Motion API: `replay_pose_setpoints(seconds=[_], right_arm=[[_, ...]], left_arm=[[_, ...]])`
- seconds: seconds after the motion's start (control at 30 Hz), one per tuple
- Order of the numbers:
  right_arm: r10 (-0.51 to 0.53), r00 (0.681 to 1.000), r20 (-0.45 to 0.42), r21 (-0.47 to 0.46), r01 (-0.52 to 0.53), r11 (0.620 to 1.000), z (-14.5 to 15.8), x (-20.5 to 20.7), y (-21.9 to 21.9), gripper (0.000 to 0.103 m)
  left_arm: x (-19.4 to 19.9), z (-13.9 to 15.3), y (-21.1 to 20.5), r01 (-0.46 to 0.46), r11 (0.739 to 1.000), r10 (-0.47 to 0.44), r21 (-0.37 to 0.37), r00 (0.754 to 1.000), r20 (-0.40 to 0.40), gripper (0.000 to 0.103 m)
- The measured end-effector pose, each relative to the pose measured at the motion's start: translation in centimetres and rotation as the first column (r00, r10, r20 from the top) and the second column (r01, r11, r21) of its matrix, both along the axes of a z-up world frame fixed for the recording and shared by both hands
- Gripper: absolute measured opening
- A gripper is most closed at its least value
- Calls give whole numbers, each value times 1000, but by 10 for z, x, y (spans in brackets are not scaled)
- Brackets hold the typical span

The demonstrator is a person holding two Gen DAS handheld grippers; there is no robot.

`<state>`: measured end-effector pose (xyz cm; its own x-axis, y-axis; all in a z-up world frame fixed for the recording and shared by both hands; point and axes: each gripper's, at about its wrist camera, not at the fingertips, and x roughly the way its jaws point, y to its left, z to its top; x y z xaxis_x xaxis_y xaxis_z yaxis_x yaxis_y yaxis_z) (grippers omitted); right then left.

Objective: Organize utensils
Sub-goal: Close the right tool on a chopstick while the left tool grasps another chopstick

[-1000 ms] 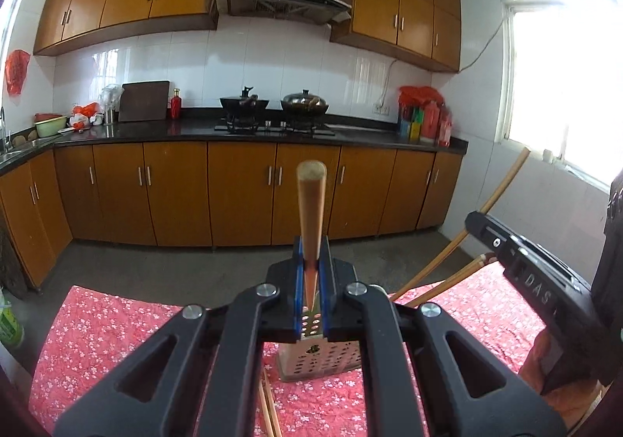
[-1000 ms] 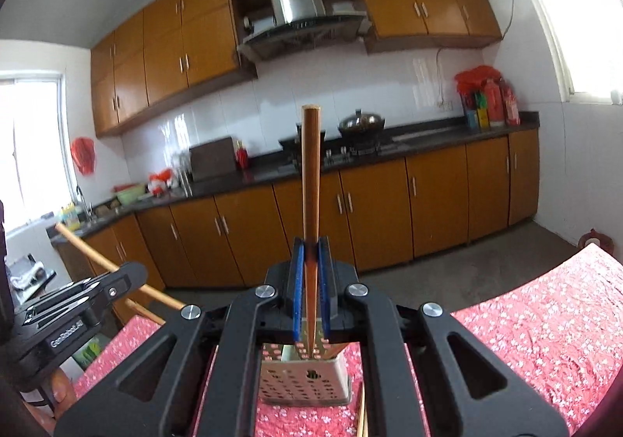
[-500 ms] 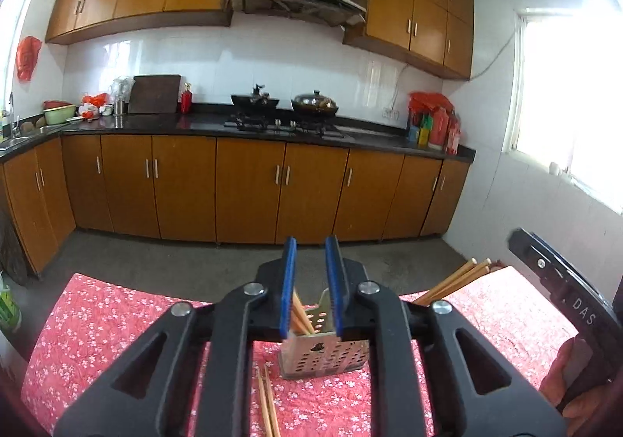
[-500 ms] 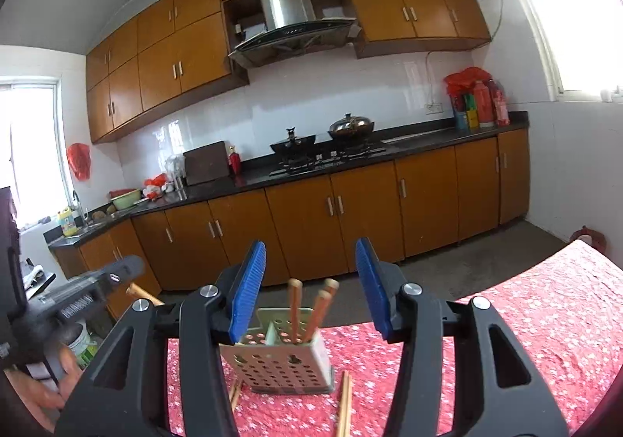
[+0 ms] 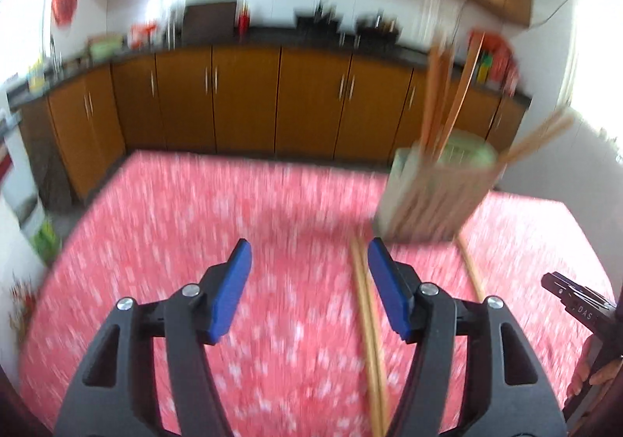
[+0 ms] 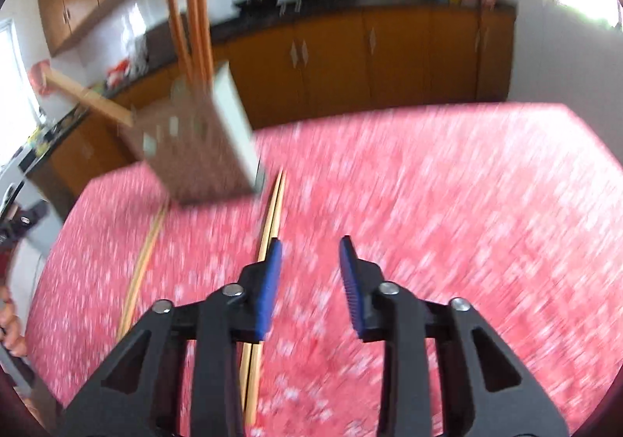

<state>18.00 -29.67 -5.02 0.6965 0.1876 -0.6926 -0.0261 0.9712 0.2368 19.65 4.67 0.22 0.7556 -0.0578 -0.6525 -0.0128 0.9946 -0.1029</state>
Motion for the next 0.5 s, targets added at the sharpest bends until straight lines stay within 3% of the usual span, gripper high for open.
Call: replay_pose_setpoints(seconds=[0.1, 0.2, 0.4, 0.47, 0.5], right_arm=[[49, 997, -66, 10, -49, 999, -26, 1, 17, 25], [80, 992, -98, 8, -80, 997, -40, 2, 31, 24], [98, 988, -116, -24, -101, 995, -51, 5, 42, 21], [98, 989, -111, -55, -104, 993, -53, 6, 46, 15], [86, 991, -107, -91, -96, 991, -54, 7, 47, 8]], left_arm=[[-1, -28, -4, 13, 1000, -13, -6, 998, -69, 64], [-7, -48, -8, 64, 996, -70, -67, 993, -100, 61], [-9, -64, -17, 127, 987, -139, -97, 981, -133, 42], [-10, -68, -22, 142, 985, -156, -101, 977, -144, 36], [-10, -71, -23, 151, 983, -165, -104, 974, -153, 32]])
